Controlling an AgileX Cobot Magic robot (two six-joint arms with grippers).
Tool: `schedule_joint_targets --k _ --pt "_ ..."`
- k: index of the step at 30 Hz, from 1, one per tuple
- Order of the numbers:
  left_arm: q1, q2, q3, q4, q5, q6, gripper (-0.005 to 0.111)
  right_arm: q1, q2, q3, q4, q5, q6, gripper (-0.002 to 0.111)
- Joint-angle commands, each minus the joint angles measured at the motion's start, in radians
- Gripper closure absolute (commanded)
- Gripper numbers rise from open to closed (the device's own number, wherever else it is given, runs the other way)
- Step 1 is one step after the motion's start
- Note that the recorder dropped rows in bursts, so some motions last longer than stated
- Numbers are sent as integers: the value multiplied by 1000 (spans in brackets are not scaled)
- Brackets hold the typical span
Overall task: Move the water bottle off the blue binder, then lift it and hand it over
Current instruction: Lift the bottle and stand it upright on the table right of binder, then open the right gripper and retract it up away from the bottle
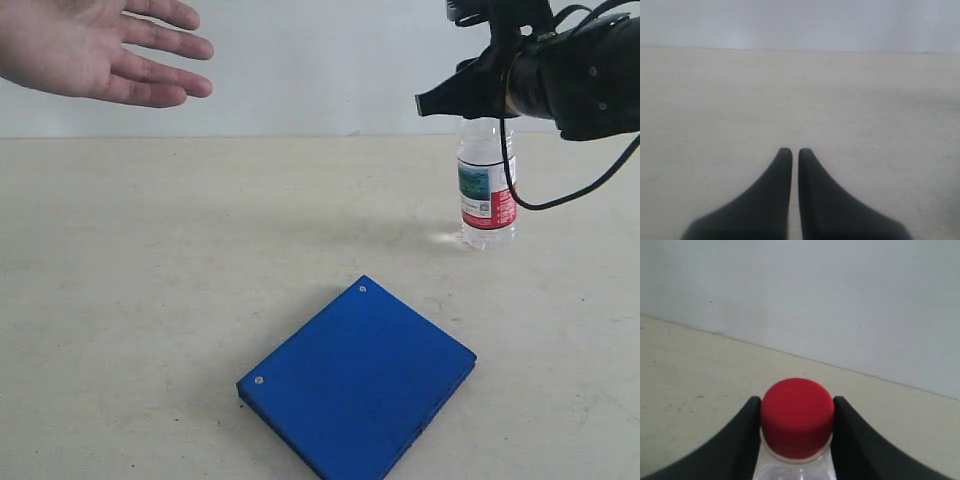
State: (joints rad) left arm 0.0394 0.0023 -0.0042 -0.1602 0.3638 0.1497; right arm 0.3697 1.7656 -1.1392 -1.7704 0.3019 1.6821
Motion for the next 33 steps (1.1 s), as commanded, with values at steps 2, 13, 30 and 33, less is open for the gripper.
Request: schedule_joint_targets --k 2,13,30,33 --pt "-3 -2 4 -13 -9 5 102 -10 12 15 26 -62 -32 58" --pt "-3 -2 4 -13 -9 5 102 -10 -168 15 26 -64 -32 58" --pt "-3 -2 4 46 -19 5 102 59 -494 84 26 -1174 26 65" --pt "-3 -2 4 132 -33 5 102 59 -569 84 26 -1197 62 91"
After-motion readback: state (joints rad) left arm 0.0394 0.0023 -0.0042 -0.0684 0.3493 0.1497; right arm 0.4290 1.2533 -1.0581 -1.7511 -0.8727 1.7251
